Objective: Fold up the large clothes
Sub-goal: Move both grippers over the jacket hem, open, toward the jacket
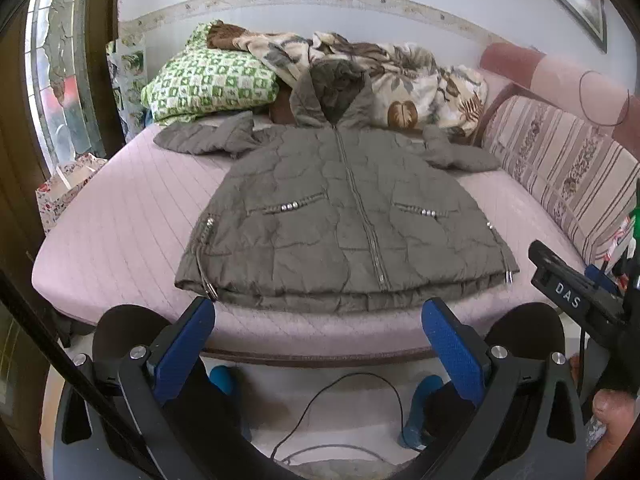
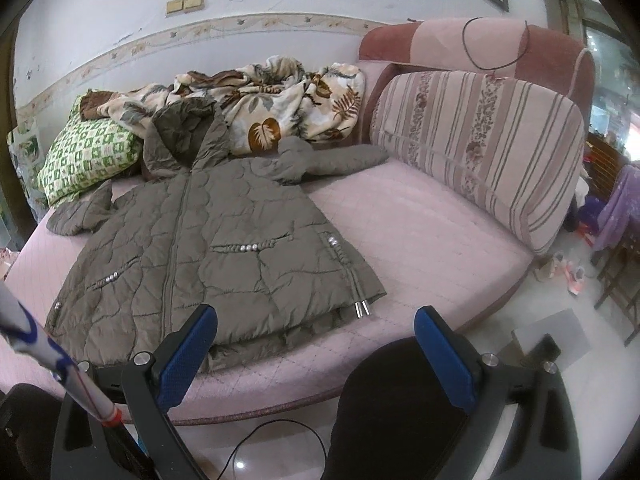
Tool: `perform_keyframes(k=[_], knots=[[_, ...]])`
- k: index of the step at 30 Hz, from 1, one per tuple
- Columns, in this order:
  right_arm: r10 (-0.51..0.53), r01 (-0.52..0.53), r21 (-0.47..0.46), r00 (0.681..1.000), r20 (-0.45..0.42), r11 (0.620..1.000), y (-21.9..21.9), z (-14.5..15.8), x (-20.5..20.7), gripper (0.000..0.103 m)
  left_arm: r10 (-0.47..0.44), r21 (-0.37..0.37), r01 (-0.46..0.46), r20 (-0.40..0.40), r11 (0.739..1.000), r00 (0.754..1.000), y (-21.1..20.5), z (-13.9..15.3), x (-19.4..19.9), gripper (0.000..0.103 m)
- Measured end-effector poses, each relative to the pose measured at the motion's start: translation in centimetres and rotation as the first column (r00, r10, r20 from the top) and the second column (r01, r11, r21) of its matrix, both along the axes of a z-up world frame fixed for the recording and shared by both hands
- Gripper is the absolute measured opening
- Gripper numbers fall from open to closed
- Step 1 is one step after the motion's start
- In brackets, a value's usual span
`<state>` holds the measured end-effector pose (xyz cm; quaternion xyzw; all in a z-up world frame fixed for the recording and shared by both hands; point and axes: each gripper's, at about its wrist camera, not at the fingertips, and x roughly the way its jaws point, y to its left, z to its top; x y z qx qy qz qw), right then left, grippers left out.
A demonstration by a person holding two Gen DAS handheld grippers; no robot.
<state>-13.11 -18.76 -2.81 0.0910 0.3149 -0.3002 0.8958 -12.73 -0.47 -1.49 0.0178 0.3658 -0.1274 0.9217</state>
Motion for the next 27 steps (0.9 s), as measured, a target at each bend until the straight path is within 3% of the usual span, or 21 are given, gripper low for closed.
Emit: perform_keyframes(k=[8, 14, 24, 27], knots=[[-0.020, 0.025, -0.052, 0.995, 0.101, 0.998, 0.5, 2.1, -1.9, 0.103, 0.033, -0.020, -0.033, 0.013, 0.999, 0.999, 0.5, 1.5, -0.2, 0.103], [-0.004, 0.007, -0.018, 0.988, 0.154, 1.000, 0.4, 2.6, -1.8, 0.103, 0.068, -0.028, -0.069, -0.010, 0.997, 0.998, 1.1, 1.8, 1.0, 0.103], [0.061, -0.078, 0.118, 0.988, 0.145, 0.990, -0.3, 0.9, 0.8, 0.103, 0.055, 0.018, -0.054, -0.089, 0.998, 0.995, -0.4, 0.5, 5.3, 0.103], [0.094, -0.110, 0.157, 0.990, 0.104, 0.981, -0.4, -0.1, 2.9, 0.103, 0.074, 0.033, -0.071, -0.117, 0.997, 0.990, -0.3, -0.5, 7.1, 0.103]])
